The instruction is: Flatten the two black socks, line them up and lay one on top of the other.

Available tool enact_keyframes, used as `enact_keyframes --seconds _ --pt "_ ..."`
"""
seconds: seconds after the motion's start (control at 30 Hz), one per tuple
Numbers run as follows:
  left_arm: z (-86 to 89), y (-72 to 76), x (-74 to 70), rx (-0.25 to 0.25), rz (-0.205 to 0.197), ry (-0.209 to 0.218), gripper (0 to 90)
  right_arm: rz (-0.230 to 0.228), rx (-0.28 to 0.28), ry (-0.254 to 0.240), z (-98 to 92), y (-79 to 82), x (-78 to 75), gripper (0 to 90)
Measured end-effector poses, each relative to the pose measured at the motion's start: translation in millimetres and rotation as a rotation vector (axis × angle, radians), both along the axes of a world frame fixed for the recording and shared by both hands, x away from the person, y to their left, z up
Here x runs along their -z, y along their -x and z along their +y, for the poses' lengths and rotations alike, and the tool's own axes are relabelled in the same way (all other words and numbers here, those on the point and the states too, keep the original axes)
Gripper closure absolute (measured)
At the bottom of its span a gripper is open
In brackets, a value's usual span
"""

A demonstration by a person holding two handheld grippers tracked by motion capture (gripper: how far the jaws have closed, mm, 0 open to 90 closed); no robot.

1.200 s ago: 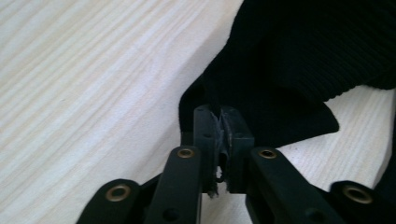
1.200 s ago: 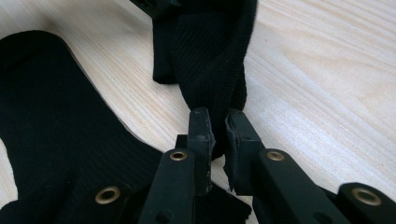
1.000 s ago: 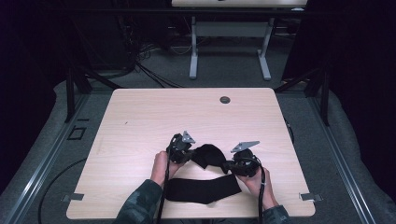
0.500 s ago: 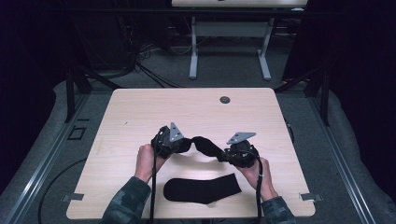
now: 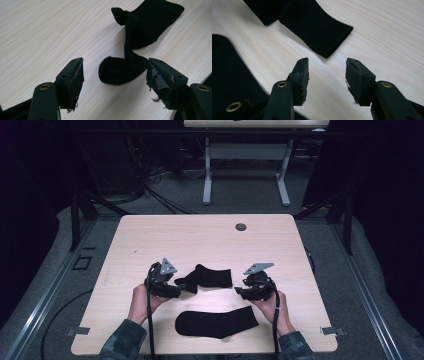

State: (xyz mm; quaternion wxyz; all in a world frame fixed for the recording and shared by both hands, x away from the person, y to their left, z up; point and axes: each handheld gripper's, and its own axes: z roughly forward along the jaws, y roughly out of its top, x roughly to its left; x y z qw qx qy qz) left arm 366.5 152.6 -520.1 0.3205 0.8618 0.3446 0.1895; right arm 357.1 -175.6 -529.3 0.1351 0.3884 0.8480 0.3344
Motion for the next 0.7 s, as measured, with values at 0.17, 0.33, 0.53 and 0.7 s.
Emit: enact_keyframes --seconds 0.17,0.33,0.53,0.7 --pt "8.6 -1.3 1.5 -0.008 0.015 0.006 28.8 0.004 -0.033 -0.004 15.6 -20.2 1.3 53.0" --pt "5.4 -6.9 7.6 -0.001 0.024 0.011 36.5 -0.004 -0.083 0.058 37.9 -35.0 13.1 55.8" --pt "-5.1 -20.0 23.5 0.019 0.090 0.008 39.8 0.021 -0.098 0.110 46.2 -44.4 30.7 67.6" --pt "-7.1 -14.1 30.8 0.029 0.089 0.001 38.7 0.047 -0.081 0.118 42.2 -42.3 36.1 70.7"
